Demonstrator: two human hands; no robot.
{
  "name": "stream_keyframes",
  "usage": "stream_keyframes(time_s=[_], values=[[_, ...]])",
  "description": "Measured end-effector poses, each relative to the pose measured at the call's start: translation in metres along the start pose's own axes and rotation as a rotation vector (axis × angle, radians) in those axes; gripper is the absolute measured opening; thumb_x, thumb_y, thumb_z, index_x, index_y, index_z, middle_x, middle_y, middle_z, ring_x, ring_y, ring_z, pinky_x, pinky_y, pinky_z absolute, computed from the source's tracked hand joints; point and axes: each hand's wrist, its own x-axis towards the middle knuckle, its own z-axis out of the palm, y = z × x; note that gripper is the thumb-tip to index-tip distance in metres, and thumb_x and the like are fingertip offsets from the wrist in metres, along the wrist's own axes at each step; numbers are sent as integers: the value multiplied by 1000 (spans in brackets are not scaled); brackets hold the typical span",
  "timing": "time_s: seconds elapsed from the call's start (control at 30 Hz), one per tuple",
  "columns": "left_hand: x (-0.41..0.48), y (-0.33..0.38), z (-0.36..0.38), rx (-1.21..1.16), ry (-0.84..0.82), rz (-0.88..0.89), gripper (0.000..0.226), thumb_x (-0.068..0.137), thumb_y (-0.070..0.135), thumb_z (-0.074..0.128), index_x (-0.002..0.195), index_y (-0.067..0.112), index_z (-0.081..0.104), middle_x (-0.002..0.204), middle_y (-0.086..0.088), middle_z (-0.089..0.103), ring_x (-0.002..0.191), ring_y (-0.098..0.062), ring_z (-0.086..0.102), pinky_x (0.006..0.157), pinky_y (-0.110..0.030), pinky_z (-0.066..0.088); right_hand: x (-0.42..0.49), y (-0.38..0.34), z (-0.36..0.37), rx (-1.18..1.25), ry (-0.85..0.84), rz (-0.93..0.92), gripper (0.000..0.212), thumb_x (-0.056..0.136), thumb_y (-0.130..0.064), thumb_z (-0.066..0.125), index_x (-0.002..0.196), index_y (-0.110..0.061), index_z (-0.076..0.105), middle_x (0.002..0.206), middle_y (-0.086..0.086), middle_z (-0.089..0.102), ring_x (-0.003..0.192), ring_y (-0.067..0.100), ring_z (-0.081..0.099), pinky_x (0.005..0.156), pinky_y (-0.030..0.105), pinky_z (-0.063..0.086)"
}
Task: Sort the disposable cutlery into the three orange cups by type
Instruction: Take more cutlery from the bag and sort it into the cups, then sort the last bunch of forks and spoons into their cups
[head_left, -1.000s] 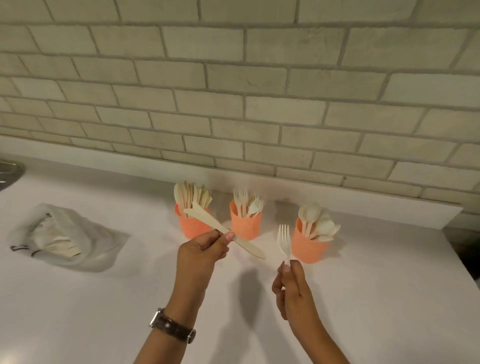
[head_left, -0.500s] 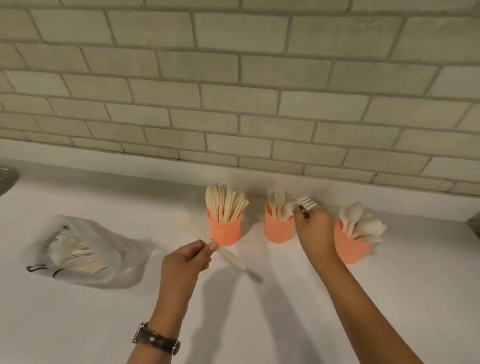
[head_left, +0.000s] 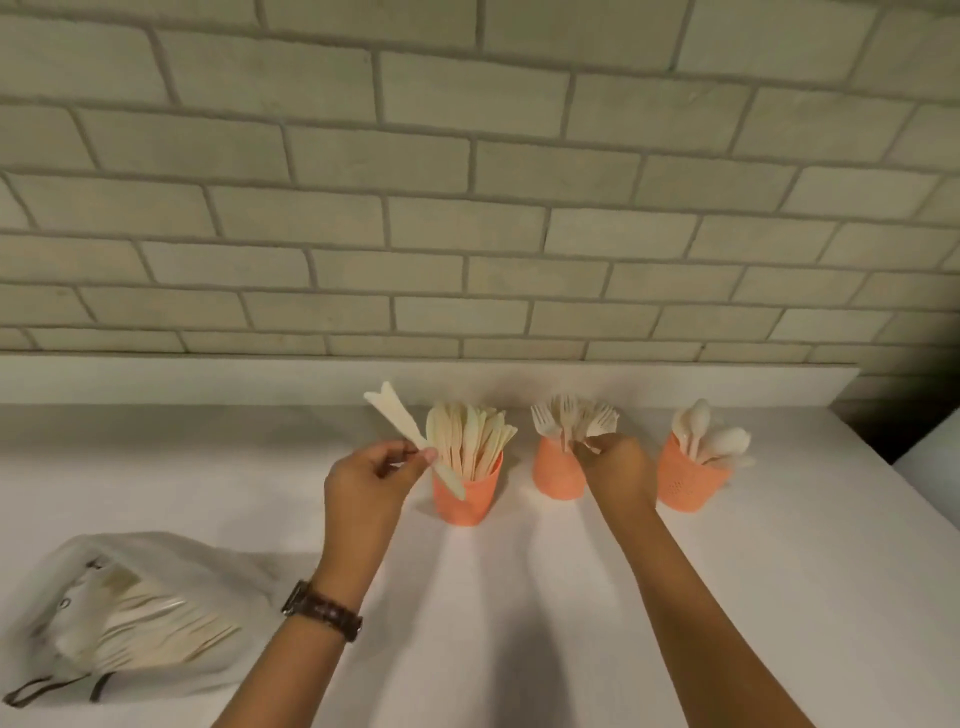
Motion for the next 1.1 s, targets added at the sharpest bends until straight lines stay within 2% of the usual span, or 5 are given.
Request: stream_keyframes(time_s=[0.43,0.57,0.8,0.93,1.1], values=[[17,-26,29,365,-139,47,29,80,30,70,105,16,71,99,1,73,75,-8,63,77,-19,47,-121,24,9,104,-204,-185,20,88,-26,61,101,-20,74,55,-7,50,56,8,50,61,19,42],[-18,-16,-25,372,-27,136,14,81,33,68,93,28,73,86,21,66,67,5,57,64,-2,41,-143,-1,26,190,-340,-270,13,86,-27,63,88,-33,74,62,-8,59,59,8,55,61,16,42],[-65,-36,-169,562,327,229,12,76,19,74,73,29,68,101,6,61,92,-13,57,80,-16,39,-200,-61,62,402,-620,-408,22,82,-19,67,66,-34,67,65,-10,64,52,4,49,56,14,40],[-64,-72,-234,846,425,143,11,69,22,80,75,26,72,114,-4,60,103,-31,51,84,-29,35,-230,-95,96,428,-675,-577,9,83,-17,65,79,-23,71,80,-12,68,72,1,58,67,9,43],[-43,-110,-276,880,301,-24,18,65,30,82,81,32,74,124,-10,54,111,-36,47,86,-42,43,-249,-129,153,105,-290,-953,9,78,-32,61,77,-34,70,126,-13,57,119,12,35,100,25,27]])
